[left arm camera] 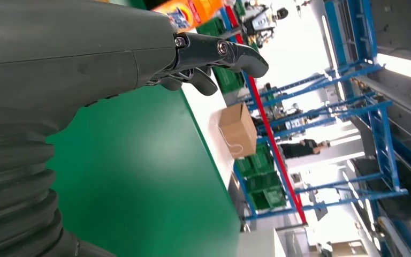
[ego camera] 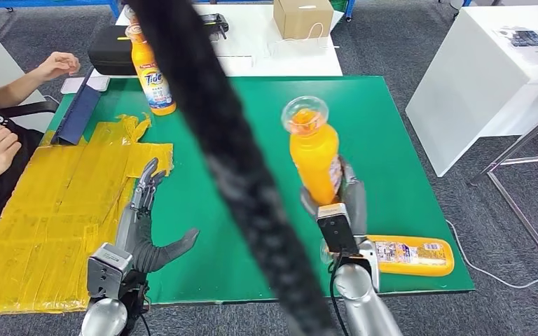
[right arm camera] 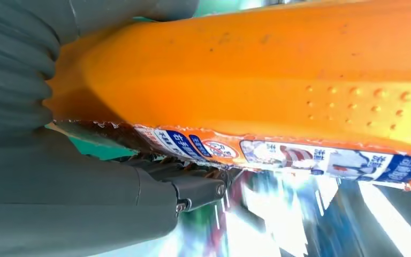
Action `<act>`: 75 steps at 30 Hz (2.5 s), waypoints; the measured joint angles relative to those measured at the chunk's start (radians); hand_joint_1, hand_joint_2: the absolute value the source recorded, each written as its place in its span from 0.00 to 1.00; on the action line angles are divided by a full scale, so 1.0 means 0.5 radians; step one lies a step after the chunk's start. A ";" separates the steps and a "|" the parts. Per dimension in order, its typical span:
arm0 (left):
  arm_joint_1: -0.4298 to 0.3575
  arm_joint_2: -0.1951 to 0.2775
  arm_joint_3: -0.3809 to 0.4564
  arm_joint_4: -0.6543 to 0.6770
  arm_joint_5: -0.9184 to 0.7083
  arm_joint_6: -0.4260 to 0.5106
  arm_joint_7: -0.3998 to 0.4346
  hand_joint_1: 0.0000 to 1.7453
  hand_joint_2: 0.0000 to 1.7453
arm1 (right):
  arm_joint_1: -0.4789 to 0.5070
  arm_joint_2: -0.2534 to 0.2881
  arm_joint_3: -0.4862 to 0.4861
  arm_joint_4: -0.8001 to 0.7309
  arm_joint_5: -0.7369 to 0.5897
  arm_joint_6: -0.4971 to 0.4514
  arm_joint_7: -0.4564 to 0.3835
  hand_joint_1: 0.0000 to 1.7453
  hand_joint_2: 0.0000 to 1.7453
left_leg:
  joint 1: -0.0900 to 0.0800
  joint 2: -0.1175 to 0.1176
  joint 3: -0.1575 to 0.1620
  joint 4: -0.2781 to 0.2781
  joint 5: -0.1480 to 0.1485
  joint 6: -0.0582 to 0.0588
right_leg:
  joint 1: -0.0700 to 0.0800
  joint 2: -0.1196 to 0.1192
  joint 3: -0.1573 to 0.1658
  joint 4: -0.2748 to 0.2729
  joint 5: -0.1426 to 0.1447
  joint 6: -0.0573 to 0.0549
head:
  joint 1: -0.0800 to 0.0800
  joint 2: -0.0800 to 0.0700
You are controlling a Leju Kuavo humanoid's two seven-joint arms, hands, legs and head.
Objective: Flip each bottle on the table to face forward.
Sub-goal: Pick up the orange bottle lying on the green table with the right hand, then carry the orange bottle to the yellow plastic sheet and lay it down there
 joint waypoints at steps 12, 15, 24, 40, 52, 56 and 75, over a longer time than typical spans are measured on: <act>-0.053 0.012 -0.078 0.023 0.081 -0.048 -0.004 0.00 1.00 | -0.067 0.029 0.434 0.278 -0.072 0.197 -0.031 1.00 1.00 | 0.001 0.000 -0.001 0.000 0.000 0.000 | 0.002 0.000 0.000 0.000 -0.001 -0.001 | 0.000 0.000; -0.069 0.014 -0.093 0.038 0.087 -0.050 -0.001 0.00 1.00 | -0.088 0.033 0.536 0.308 0.016 0.191 -0.056 1.00 1.00 | 0.001 -0.001 -0.001 0.000 0.000 0.000 | 0.001 0.000 0.000 0.000 -0.001 -0.001 | 0.000 0.000; -0.097 0.016 -0.109 0.101 0.107 -0.050 0.007 0.00 1.00 | -0.111 0.036 0.718 0.325 0.147 0.067 -0.090 1.00 1.00 | 0.001 0.000 -0.001 0.000 0.000 0.000 | 0.002 0.000 -0.001 0.000 -0.001 -0.001 | 0.000 0.000; -0.120 0.018 -0.110 0.175 0.254 -0.123 0.017 1.00 1.00 | -0.154 0.003 0.769 0.327 0.184 -0.012 -0.055 1.00 1.00 | 0.001 0.000 -0.001 0.000 0.000 0.000 | 0.002 0.000 -0.001 0.000 -0.001 -0.001 | 0.000 0.000; -0.116 0.018 -0.098 0.175 0.297 -0.124 0.004 1.00 1.00 | -0.166 -0.005 0.770 0.353 0.160 -0.015 -0.049 1.00 1.00 | 0.001 0.000 -0.001 0.000 0.000 0.000 | 0.002 0.000 -0.001 0.000 -0.001 -0.001 | 0.000 0.000; -0.116 0.018 -0.098 0.175 0.339 -0.153 -0.006 1.00 1.00 | -0.166 -0.005 0.770 0.366 0.155 -0.010 -0.048 1.00 1.00 | 0.001 0.000 -0.001 0.000 0.000 0.000 | 0.002 0.000 -0.001 0.000 -0.001 -0.001 | 0.000 0.000; -0.116 0.021 -0.167 0.134 0.474 -0.416 -0.011 0.00 1.00 | -0.184 -0.006 0.769 0.473 0.163 0.043 -0.038 1.00 1.00 | 0.001 0.000 -0.001 0.000 0.000 0.000 | 0.002 0.000 -0.001 0.000 -0.001 -0.001 | 0.000 0.000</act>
